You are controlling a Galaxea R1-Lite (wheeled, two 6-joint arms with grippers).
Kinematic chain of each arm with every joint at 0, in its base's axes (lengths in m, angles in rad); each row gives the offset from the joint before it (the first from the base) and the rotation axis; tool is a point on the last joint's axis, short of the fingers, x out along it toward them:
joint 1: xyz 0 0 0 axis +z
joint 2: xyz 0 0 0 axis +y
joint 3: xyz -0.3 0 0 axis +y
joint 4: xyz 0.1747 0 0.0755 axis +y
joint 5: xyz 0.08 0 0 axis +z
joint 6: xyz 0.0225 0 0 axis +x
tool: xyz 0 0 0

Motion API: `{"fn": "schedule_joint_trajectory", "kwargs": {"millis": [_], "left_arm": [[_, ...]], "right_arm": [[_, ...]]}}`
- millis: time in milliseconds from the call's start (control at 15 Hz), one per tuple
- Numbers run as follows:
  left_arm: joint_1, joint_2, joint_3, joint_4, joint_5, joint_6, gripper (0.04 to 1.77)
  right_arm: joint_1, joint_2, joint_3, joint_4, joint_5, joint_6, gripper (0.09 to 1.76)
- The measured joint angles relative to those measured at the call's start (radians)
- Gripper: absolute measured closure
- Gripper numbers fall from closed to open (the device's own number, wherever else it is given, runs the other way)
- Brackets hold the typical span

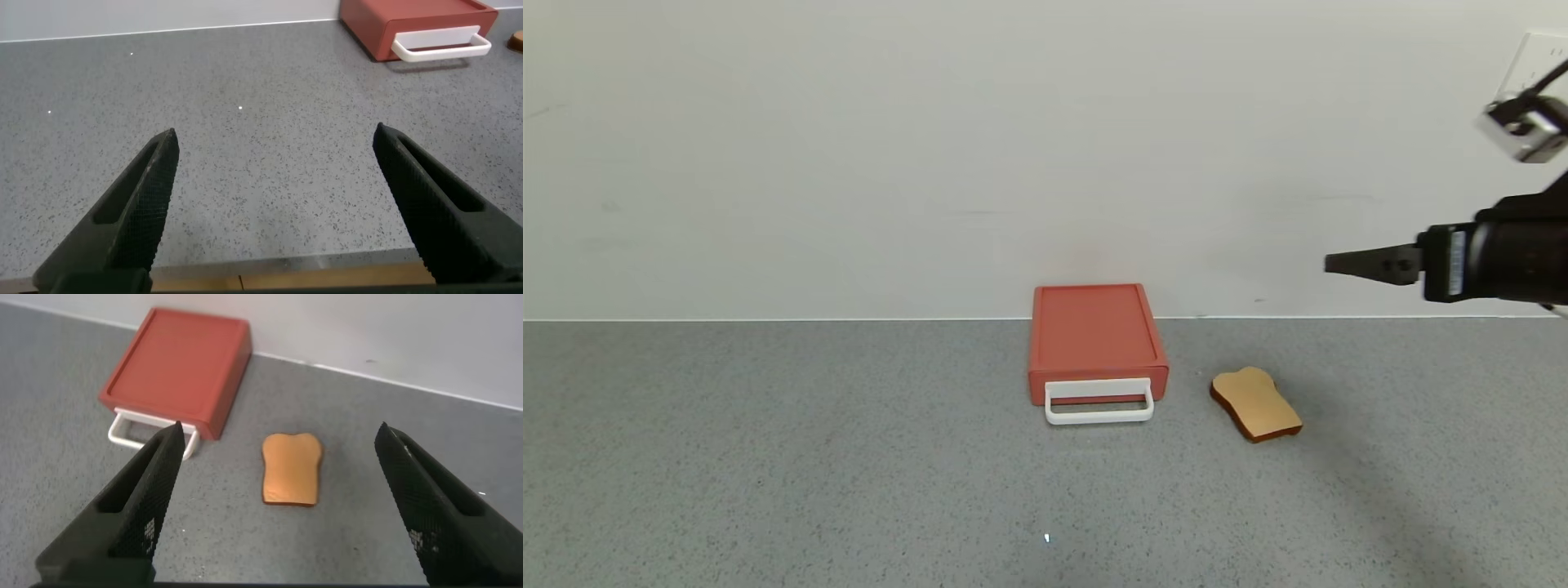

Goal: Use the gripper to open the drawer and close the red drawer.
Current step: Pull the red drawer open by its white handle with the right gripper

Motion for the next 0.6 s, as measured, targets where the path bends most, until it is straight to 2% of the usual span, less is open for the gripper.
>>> {"fn": "schedule_joint_trajectory", "kwargs": {"millis": [333,600], "left_arm": [[0.000,0.000,0.000,0.000,0.000,0.000,0.09],[0.000,0.000,0.000,0.000,0.000,0.000,0.09]], "right_arm": [[0.182,0.298,-0.224,0.122,-0.025,0.006,0.14],[0.282,0.446,-0.348,0.205,-0.025,-0.047,0.14]]}}
